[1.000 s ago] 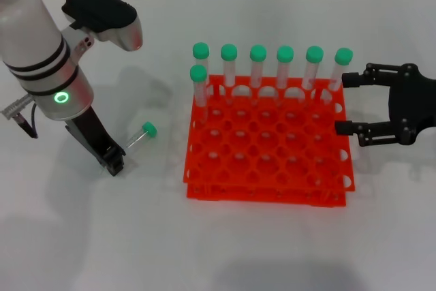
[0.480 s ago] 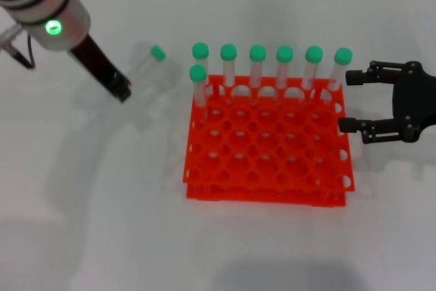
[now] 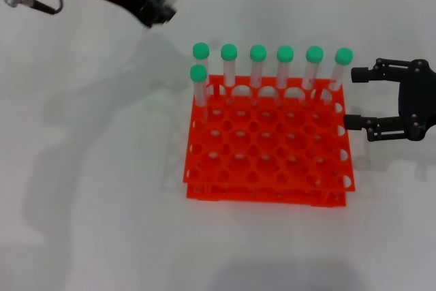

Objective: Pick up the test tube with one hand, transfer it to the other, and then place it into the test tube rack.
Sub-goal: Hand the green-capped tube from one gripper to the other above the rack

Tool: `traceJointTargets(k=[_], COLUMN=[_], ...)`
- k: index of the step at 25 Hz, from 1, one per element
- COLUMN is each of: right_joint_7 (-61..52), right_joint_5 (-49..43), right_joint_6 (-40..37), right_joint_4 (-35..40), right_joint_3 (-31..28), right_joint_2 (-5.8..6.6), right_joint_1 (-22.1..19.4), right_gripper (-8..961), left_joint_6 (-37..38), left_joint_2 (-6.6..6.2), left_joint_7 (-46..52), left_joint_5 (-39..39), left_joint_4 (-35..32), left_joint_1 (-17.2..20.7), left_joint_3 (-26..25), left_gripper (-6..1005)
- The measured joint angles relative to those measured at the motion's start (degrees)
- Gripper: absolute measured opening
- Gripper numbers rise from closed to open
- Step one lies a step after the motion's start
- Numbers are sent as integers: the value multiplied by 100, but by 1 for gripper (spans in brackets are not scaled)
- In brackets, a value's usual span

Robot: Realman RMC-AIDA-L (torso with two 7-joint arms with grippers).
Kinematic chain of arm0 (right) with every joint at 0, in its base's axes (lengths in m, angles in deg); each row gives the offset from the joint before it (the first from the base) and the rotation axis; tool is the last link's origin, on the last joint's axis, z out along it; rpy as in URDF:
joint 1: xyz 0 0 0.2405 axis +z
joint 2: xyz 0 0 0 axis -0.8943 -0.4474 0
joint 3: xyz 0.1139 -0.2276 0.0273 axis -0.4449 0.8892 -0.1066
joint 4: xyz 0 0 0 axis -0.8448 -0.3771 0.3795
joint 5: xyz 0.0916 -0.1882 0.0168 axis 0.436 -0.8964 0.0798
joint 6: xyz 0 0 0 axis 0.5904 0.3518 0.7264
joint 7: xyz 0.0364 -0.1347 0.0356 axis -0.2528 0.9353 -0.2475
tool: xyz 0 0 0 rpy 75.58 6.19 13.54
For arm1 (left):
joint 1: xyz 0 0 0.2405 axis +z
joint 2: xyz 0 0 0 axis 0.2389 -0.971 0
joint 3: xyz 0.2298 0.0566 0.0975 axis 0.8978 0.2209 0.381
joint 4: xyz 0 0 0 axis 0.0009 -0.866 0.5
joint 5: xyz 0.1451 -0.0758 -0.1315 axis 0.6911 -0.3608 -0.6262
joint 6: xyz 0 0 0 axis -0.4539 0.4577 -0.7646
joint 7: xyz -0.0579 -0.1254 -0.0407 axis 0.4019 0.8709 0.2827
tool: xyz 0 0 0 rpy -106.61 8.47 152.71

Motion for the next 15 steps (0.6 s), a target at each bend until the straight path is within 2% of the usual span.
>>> traceJointTargets(k=[5, 8, 11, 15], right_joint_7=[-45, -57, -58, -58], right_joint_5=[13, 17, 23, 27], right_joint_6=[-3, -8, -10, -16], right_joint_4=[-2, -3, 3, 34], right_joint_3=[0, 0, 0, 0], right_joint_2=[5, 4, -5, -32], right_joint_1=[-7, -35, -74, -87], right_gripper=[810, 810, 810, 810], left_joint_6=[-408, -347, -55, 424], left_joint_2=[-3, -60, -160, -269], left_joint_7=[-1489, -2578, -3430, -4362], left_joint_5=[-1877, -3099, -3803, -4240], left_joint_4=[135, 616, 1377, 2305], left_joint_1=[450, 622, 599, 524], left_joint_3=[-477, -595, -600, -683], left_gripper=[204, 205, 206, 208])
